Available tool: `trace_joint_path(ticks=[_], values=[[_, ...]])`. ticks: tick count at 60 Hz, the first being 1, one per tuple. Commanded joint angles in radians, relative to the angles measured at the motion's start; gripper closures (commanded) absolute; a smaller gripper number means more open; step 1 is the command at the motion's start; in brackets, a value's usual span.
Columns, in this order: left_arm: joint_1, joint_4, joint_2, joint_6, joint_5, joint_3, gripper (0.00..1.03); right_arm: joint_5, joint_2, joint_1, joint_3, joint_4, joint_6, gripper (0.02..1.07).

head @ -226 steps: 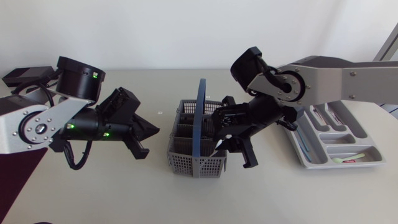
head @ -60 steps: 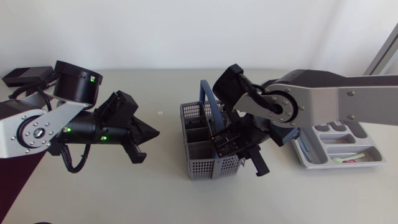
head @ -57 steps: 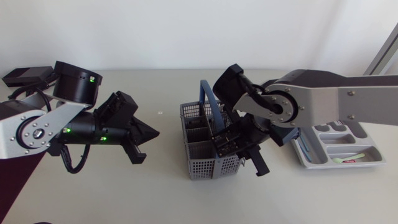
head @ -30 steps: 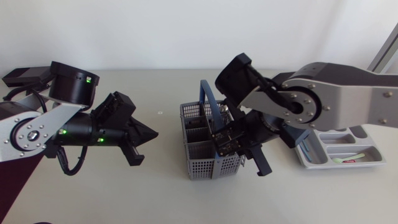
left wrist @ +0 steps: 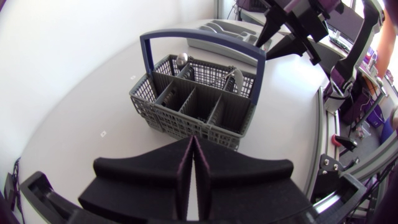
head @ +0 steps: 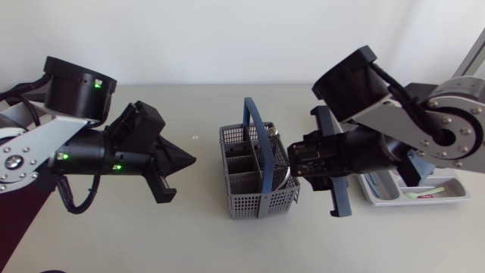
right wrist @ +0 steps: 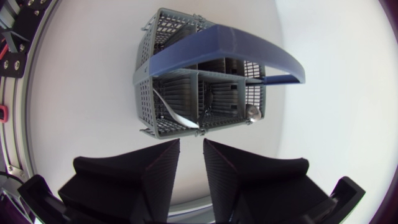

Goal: Sort the cutlery from the basket into the organizer compartments.

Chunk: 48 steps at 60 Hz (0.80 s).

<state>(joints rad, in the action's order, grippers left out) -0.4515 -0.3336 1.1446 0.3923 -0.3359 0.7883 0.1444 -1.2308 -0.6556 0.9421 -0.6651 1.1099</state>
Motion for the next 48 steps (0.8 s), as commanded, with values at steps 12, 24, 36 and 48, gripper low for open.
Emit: trace_joint_path(ticks=[12, 24, 36, 48], values=[[0.014, 0.234, 0.274, -0.063, 0.069, 0.031, 1.00, -0.066, 0.014, 0.088, -0.143, 0.128, -0.170, 1.02], [0.048, 0.323, 0.514, -0.093, 0.072, 0.164, 1.00, -0.138, -0.065, 0.149, -0.207, 0.265, -0.268, 1.02], [0.059, 0.344, 0.649, -0.136, 0.071, 0.278, 1.00, -0.192, -0.104, 0.136, -0.223, 0.302, -0.326, 1.02], [0.048, 0.343, 0.719, -0.147, 0.054, 0.356, 1.00, -0.192, -0.095, 0.042, -0.236, 0.297, -0.397, 1.02]])
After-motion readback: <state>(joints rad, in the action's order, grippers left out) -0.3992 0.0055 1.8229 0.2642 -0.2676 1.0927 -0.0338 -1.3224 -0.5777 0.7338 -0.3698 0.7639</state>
